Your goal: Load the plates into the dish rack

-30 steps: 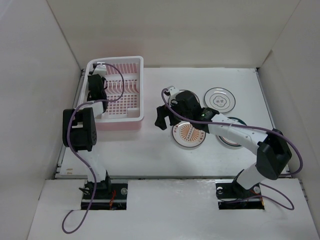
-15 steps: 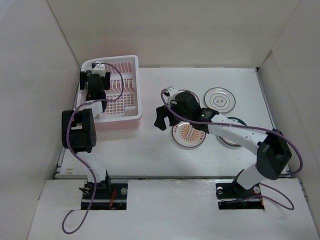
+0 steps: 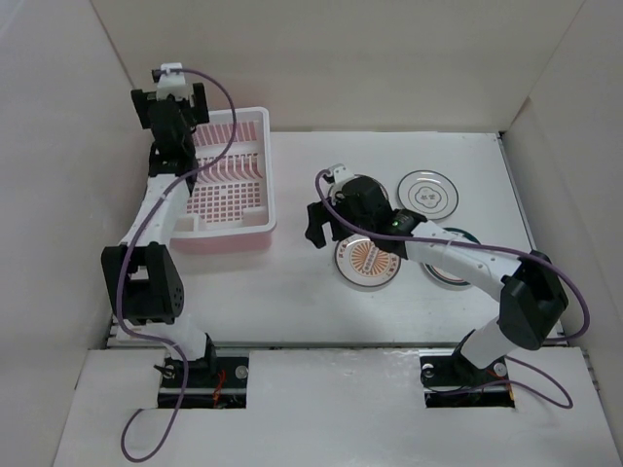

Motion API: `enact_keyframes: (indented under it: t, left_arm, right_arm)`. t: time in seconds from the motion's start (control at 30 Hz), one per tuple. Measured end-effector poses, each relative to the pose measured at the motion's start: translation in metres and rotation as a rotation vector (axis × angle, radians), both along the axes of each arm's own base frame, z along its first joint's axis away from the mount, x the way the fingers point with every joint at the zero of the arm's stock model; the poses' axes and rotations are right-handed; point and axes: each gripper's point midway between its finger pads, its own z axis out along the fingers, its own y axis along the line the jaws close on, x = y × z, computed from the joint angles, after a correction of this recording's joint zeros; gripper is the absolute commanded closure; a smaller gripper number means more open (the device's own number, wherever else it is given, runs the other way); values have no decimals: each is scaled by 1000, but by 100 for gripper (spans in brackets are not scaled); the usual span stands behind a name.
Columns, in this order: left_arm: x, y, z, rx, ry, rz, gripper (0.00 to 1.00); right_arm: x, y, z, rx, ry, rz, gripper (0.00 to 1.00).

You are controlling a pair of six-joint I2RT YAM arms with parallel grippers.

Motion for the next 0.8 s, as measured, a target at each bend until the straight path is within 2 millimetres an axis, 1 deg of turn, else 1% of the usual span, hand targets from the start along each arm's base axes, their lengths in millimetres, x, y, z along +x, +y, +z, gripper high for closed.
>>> enact_keyframes:
  t: [0.07, 0.1, 0.13, 0.17, 0.2, 0.23, 0.27, 0.3, 0.37, 0.43, 0.5, 0.53, 0.57, 0.63, 0.73, 0.8]
  left_arm:
    - [4, -13, 25, -77, -7, -47, 0]
    - [6, -21, 39, -115, -11, -80, 0]
    - [6, -29, 58, -157, -26, -116, 0]
    - [5, -39, 75, -199, -42, -162, 0]
    - [0, -50, 92, -243, -66, -213, 0]
    - [-9, -61, 105, -290, -86, -263, 0]
    - [-20, -73, 111, -339, -88, -309, 0]
    - [-32, -85, 114, -378, -90, -352, 0]
    - [-64, -119, 110, -460, -68, -456, 0]
    - [-98, -160, 104, -520, -29, -576, 0]
    - [-130, -200, 97, -560, 17, -688, 0]
    - [-138, -209, 93, -574, 39, -701, 0]
    - [-155, -231, 91, -583, 61, -748, 0]
    - [-177, -261, 87, -589, 97, -800, 0]
    - [-204, -298, 78, -580, 157, -855, 0]
    - [-215, -311, 70, -564, 194, -861, 0]
  right_arm:
    - [11, -10, 1, -3, -14, -47, 0]
    - [19, -19, 2, 6, -20, -71, 0]
    - [29, -32, 2, 25, -28, -104, 0]
    - [38, -48, 1, 37, -36, -142, 0]
    - [48, -70, -1, 45, -36, -189, 2]
    - [57, -91, -2, 54, -31, -235, 3]
    - [68, -112, -2, 65, -29, -281, 3]
    - [79, -129, 0, 76, -32, -322, 5]
    - [95, -155, 4, 108, -37, -381, 5]
    - [102, -169, 5, 137, -36, -415, 5]
    - [101, -172, -1, 152, -22, -419, 6]
    - [99, -173, -7, 158, -10, -417, 8]
    - [96, -173, -14, 163, 10, -413, 8]
    - [91, -172, -26, 171, 50, -409, 10]
    - [94, -171, -43, 183, 96, -409, 12]
    - [98, -172, -53, 193, 122, -417, 13]
